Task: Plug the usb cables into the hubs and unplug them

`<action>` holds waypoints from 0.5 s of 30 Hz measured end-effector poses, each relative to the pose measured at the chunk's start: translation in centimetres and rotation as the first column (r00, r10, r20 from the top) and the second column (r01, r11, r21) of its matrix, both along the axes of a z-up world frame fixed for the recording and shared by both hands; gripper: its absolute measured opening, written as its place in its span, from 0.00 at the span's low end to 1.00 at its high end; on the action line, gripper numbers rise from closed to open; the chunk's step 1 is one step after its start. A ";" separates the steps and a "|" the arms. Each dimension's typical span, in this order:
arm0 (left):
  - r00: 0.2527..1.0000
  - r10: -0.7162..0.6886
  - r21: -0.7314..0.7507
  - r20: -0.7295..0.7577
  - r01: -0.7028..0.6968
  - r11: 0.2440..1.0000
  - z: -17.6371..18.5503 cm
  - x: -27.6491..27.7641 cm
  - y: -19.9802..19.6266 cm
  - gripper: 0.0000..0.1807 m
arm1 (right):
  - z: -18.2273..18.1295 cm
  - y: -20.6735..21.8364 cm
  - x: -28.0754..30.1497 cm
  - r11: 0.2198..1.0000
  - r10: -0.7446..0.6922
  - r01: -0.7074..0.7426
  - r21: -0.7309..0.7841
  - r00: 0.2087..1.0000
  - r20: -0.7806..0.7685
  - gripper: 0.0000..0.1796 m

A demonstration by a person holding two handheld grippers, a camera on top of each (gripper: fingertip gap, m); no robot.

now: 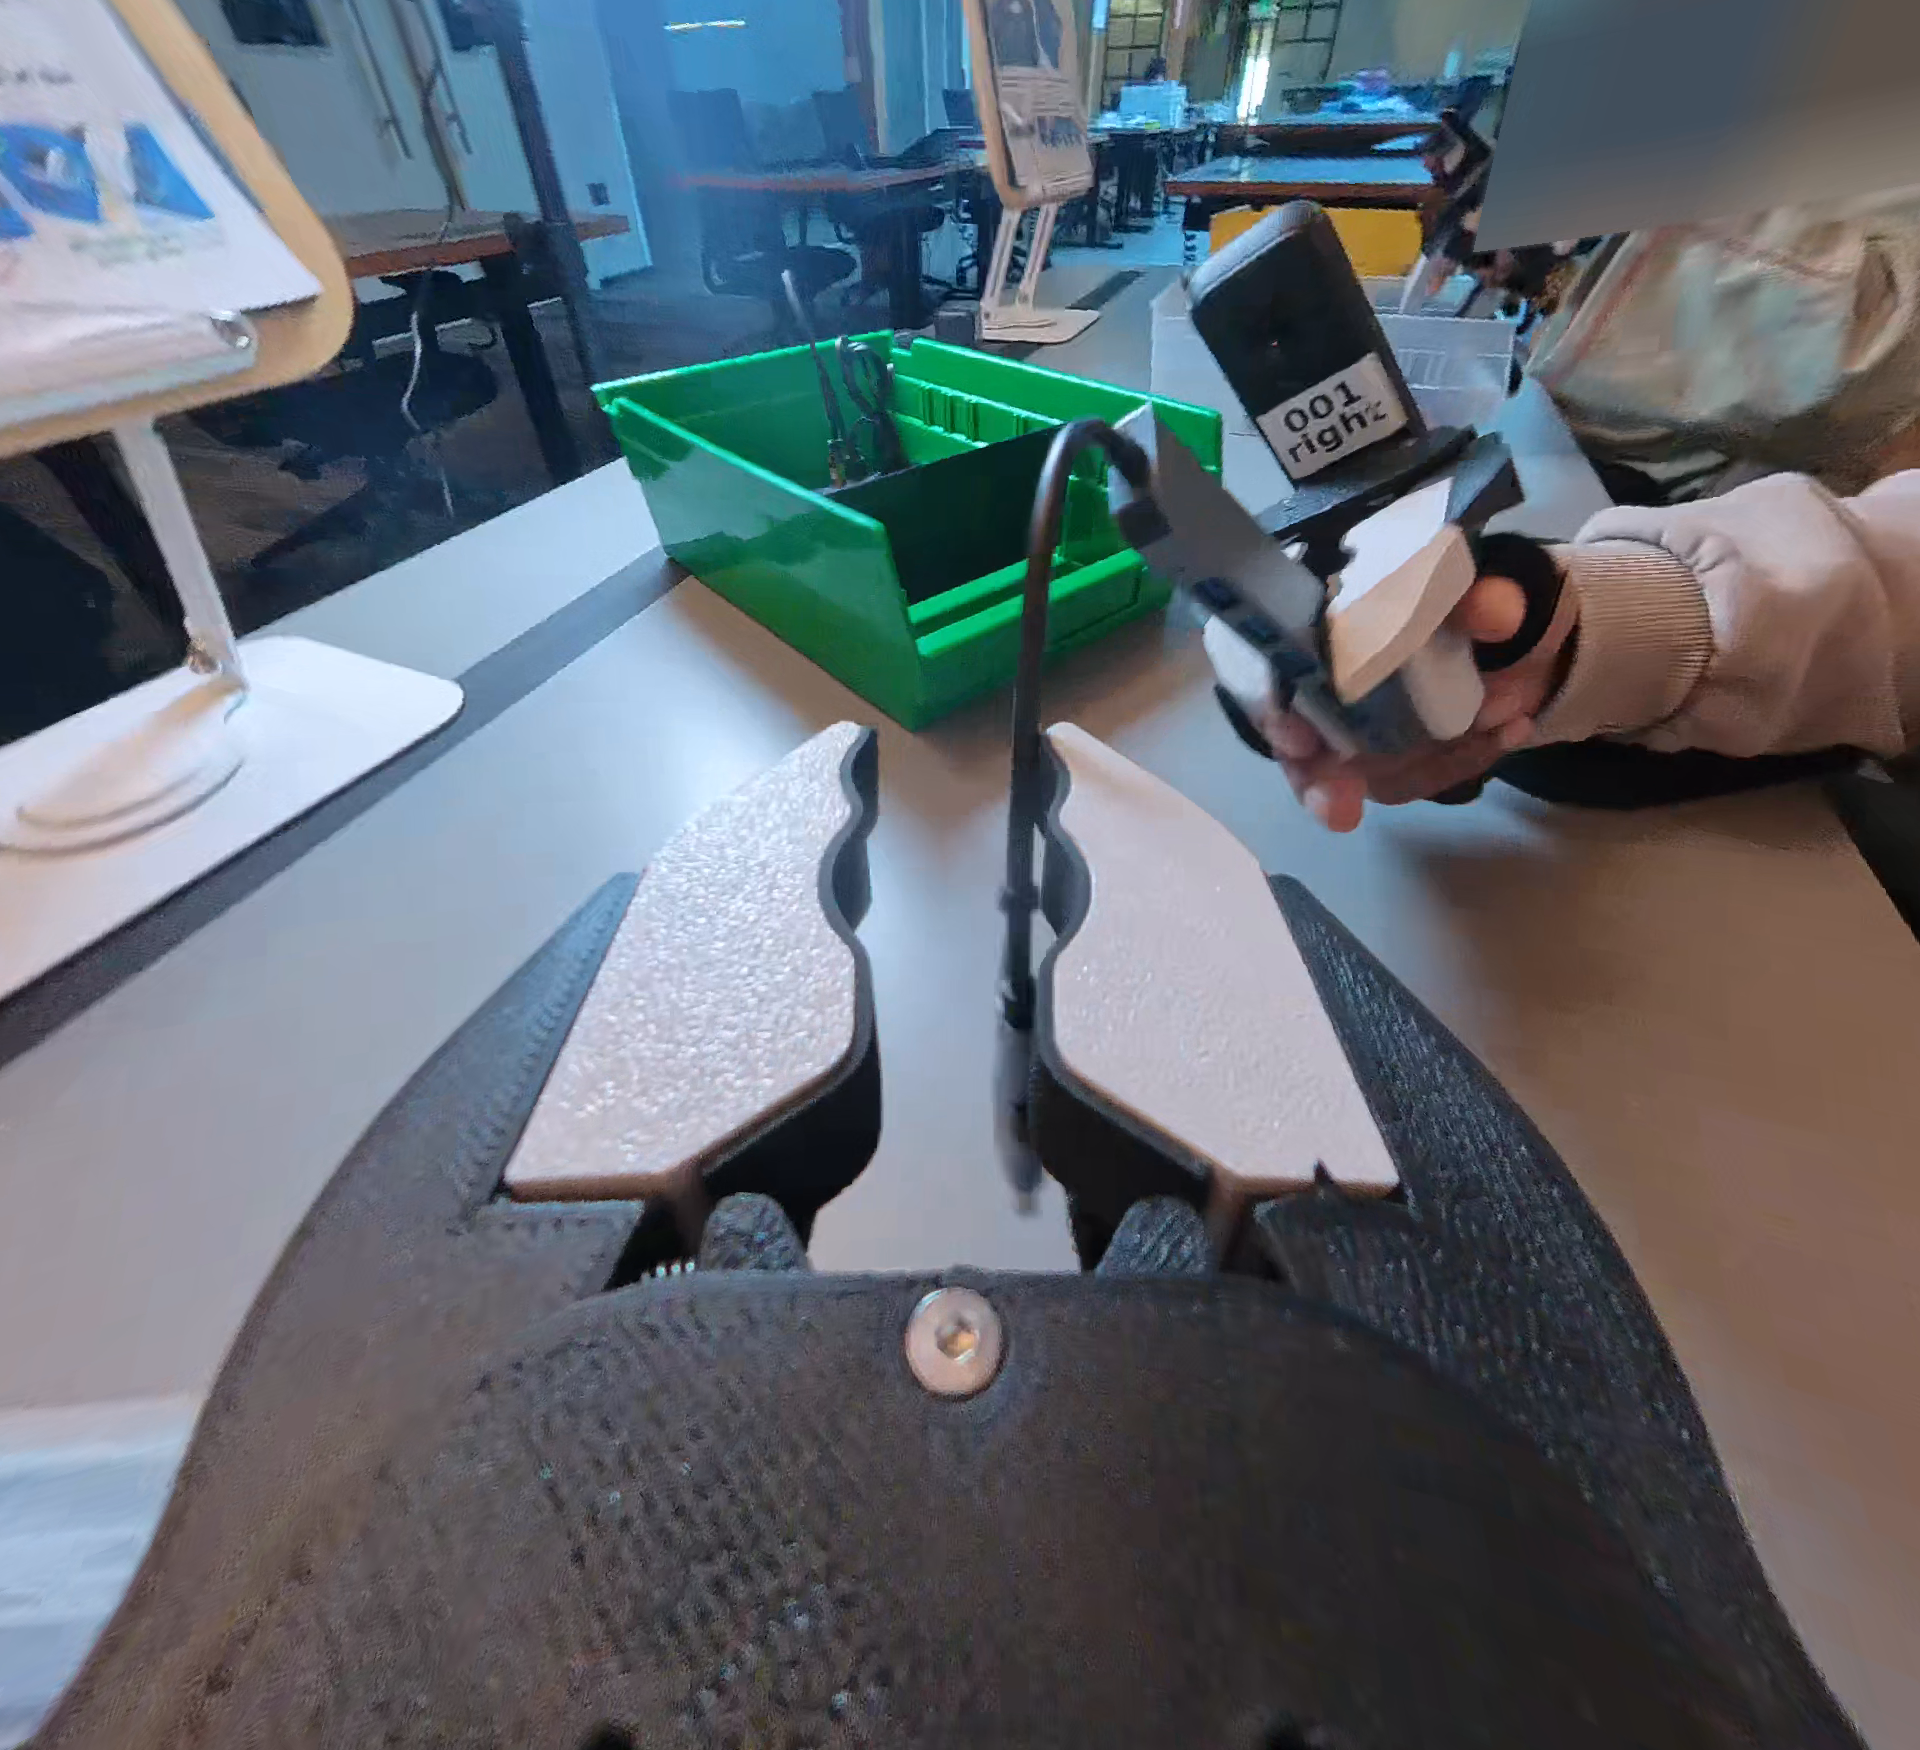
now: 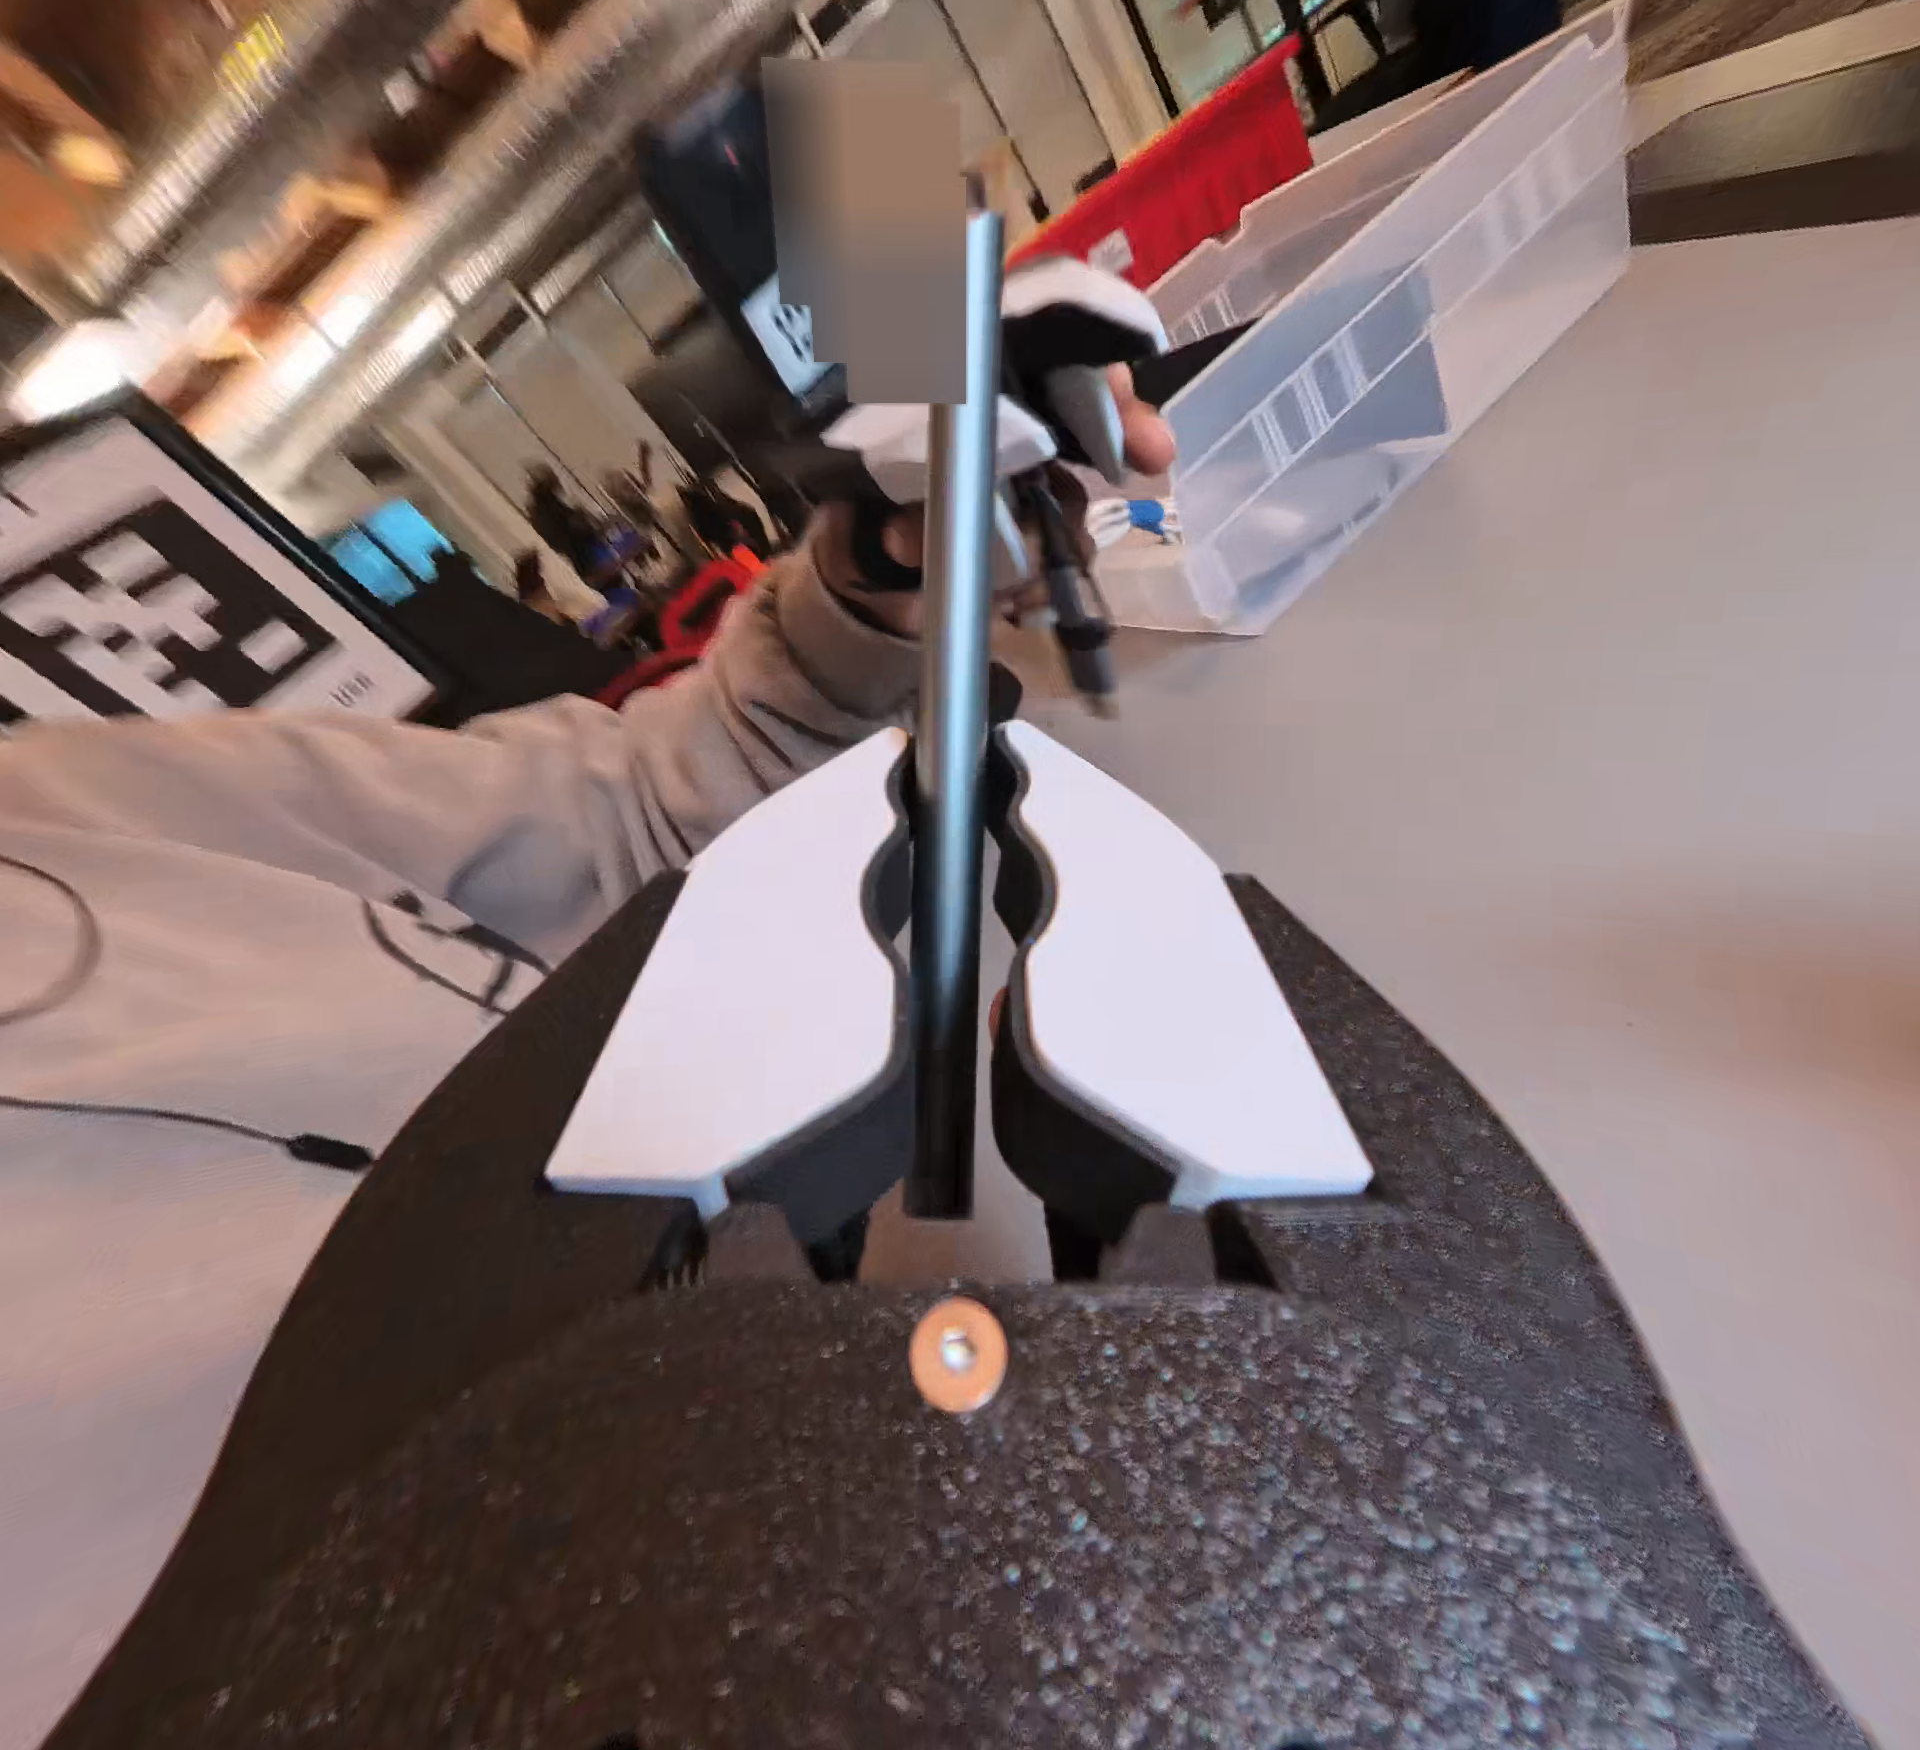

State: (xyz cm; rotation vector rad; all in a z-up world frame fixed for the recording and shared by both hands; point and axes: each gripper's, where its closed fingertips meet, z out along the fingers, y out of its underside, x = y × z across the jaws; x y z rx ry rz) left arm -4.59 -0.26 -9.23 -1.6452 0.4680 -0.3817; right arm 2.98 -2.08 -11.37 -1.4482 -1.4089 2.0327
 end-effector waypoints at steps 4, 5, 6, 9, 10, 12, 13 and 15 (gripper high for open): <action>0.998 0.026 0.014 -0.050 -0.025 1.000 -1.3 -0.7 0.1 0.20 | 0.5 1.7 0.9 0.992 -0.025 0.020 -0.128 0.999 -0.036 0.06; 0.995 0.044 0.039 -0.090 -0.041 0.998 -1.0 -0.6 0.1 0.20 | 0.5 2.1 1.0 0.991 -0.041 0.036 -0.127 0.998 -0.039 0.06; 0.987 0.080 0.078 -0.143 -0.069 0.995 -0.7 -0.6 0.1 0.20 | 0.5 2.5 1.1 0.990 -0.060 0.054 -0.128 0.997 -0.043 0.06; 0.905 0.233 0.247 -0.357 -0.149 0.957 0.4 -0.9 0.0 0.17 | 0.4 4.0 1.0 0.983 -0.138 0.132 -0.124 0.990 -0.034 0.06; 0.872 0.268 0.292 -0.411 -0.153 0.944 0.6 -0.8 -0.1 0.17 | -0.1 4.6 0.9 0.981 -0.176 0.174 -0.086 0.984 -0.015 0.06; 0.853 0.291 0.341 -0.433 -0.144 0.929 0.9 0.0 -0.3 0.16 | -1.3 5.3 0.8 0.967 -0.248 0.247 0.062 0.969 0.017 0.06; 0.859 0.285 0.345 -0.425 -0.137 0.928 1.0 0.4 -0.4 0.16 | -1.8 5.5 0.7 0.950 -0.275 0.269 0.157 0.961 0.023 0.06; 0.864 0.255 0.327 -0.433 -0.113 0.938 0.6 1.1 -0.4 0.18 | -2.4 5.5 0.7 0.891 -0.312 0.287 0.352 0.950 0.015 0.06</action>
